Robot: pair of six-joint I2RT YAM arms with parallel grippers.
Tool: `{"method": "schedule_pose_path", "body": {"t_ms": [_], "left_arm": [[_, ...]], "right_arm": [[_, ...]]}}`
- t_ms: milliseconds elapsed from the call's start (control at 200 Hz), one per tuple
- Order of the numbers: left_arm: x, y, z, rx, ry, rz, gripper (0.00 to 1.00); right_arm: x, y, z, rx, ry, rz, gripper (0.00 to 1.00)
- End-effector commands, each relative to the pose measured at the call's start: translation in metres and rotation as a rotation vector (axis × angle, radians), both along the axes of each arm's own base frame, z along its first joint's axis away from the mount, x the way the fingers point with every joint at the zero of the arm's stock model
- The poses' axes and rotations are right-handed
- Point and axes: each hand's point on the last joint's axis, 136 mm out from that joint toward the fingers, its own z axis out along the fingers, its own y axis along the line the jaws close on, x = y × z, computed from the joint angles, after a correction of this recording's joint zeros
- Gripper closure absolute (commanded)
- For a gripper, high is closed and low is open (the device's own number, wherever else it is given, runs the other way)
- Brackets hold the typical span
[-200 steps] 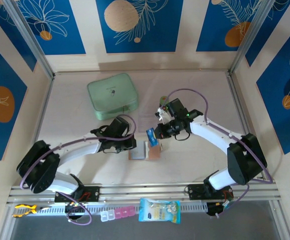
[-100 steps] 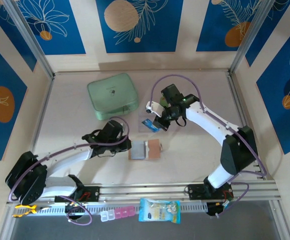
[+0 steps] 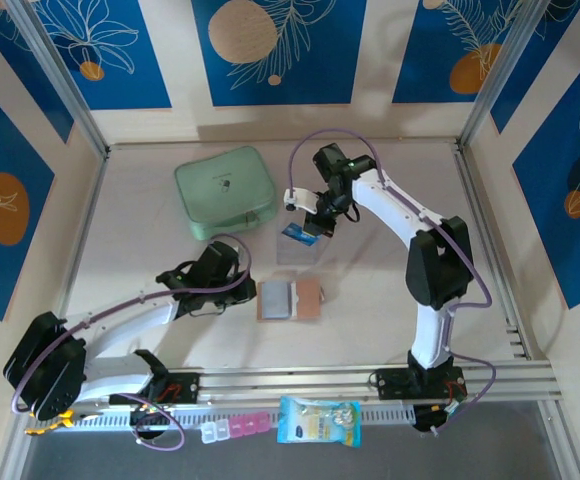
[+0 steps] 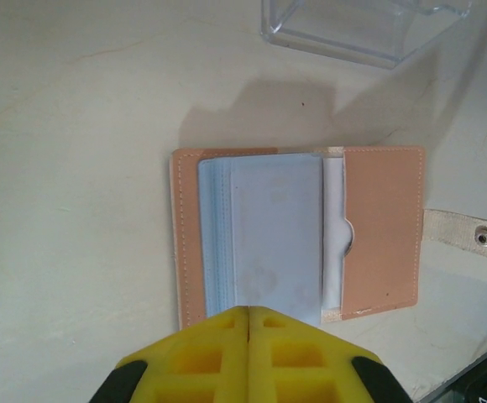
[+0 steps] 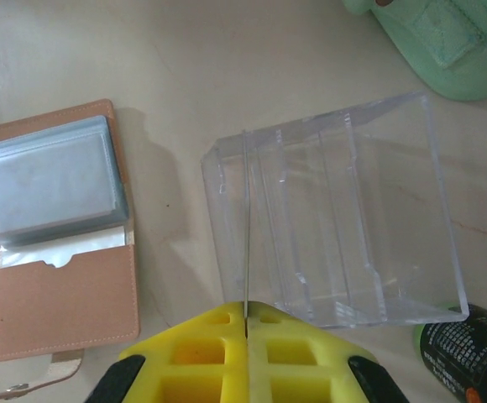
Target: Take the credit cards out of the card holder
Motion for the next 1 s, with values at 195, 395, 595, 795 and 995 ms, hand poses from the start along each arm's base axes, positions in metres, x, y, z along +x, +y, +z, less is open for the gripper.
{"method": "schedule_pose_path", "body": {"t_ms": [195, 395, 595, 795, 995], "left_arm": [[0.000, 0.014, -0.003, 0.016, 0.010, 0.037, 1.00], [0.000, 0.018, -0.006, 0.017, 0.019, 0.044, 1.00], [-0.001, 0.023, -0.010, 0.015, 0.027, 0.053, 1.00], [0.001, 0.024, -0.010, 0.006, 0.028, 0.059, 1.00], [0.001, 0.025, -0.011, 0.003, 0.033, 0.060, 1.00]], "right_arm": [[-0.003, 0.002, -0.017, -0.038, 0.116, 0.061, 1.00], [-0.001, 0.002, -0.032, -0.074, 0.157, 0.070, 1.00], [-0.007, 0.002, -0.041, -0.091, 0.204, 0.083, 1.00], [-0.014, 0.005, -0.053, -0.107, 0.241, 0.099, 1.00], [-0.019, 0.012, -0.063, -0.109, 0.273, 0.118, 1.00]]}}
